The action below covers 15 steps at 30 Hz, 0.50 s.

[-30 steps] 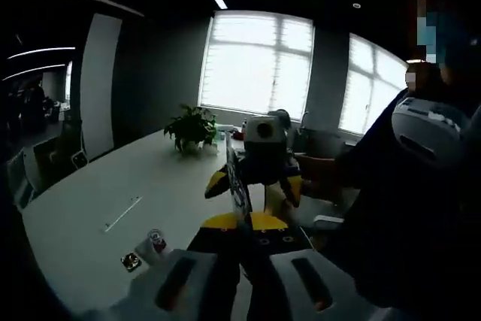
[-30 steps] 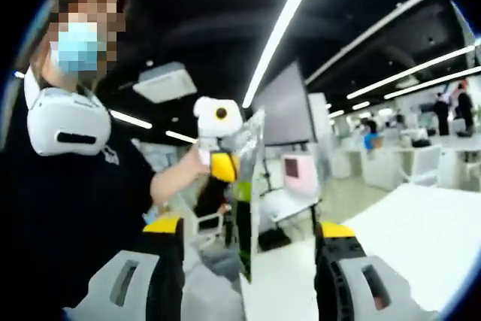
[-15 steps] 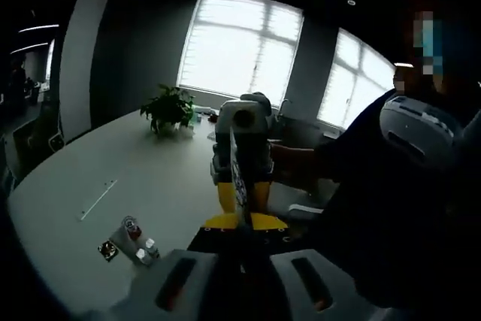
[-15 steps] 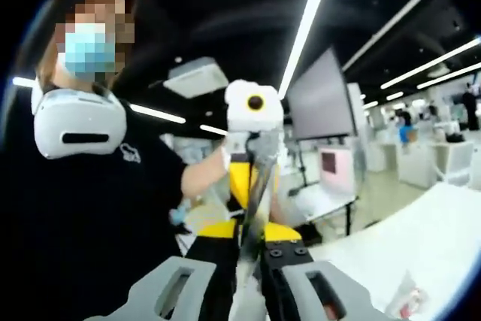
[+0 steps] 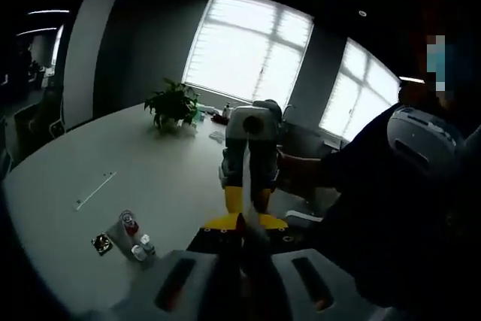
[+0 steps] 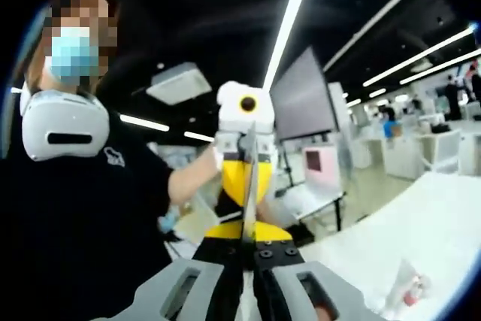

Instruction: Arrange the skincare products in the storage area until every visible bottle or jar stands upright without overlapping.

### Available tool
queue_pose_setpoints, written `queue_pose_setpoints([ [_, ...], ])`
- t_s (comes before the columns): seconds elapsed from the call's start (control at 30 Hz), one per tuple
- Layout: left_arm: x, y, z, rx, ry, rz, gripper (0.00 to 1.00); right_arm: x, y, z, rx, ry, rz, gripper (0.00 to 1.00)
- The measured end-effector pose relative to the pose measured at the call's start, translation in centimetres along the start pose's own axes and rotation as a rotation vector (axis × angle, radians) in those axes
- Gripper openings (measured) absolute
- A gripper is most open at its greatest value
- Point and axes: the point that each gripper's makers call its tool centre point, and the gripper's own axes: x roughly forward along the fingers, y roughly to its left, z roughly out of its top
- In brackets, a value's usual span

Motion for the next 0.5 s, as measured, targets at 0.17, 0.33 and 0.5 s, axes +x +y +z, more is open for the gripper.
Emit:
queue_pose_setpoints([
  [0.17, -0.4, 0.1, 1.6, 0.048, -0.147, 0.013, 0.02, -0.3, -0.1, 0.9, 0.057, -0.07, -0.007, 0.0],
  [0.33, -0.4, 0.6, 0.6, 0.018, -0.157, 0.033, 0.15, -0.8, -0.7, 1.0, 0.106, -0.102, -0.019, 0.0],
  [0.5, -0.4, 1.3, -0.1, -0.02, -0.215, 0.07, 0.06, -1.1, -1.2, 1.5, 0.134, -0.137, -0.027, 0.0],
])
